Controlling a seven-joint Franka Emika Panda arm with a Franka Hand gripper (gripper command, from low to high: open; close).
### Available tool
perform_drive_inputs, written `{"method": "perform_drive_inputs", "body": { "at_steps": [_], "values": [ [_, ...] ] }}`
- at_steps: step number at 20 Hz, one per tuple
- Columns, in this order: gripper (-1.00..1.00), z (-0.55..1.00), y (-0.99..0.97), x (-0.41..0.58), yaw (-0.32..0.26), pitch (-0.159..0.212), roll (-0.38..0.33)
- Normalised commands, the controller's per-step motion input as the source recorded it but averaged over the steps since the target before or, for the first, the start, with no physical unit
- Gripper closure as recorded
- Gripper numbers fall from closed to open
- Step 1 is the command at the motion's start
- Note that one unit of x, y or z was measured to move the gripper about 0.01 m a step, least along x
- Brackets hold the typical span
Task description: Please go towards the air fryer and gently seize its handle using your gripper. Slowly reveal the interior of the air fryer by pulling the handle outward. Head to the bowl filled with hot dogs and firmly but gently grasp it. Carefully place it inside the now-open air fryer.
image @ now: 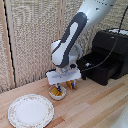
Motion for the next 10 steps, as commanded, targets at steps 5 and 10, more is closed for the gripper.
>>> {"method": "perform_drive_inputs", "body": {
  "at_steps": [5, 10],
  "values": [
    [-1.00, 0.12, 0.00, -0.444, 0.076, -0.009, 0.001],
    [-1.00, 0.09, -0.01, -0.478, 0.014, -0.090, 0.000]
  ]
}}
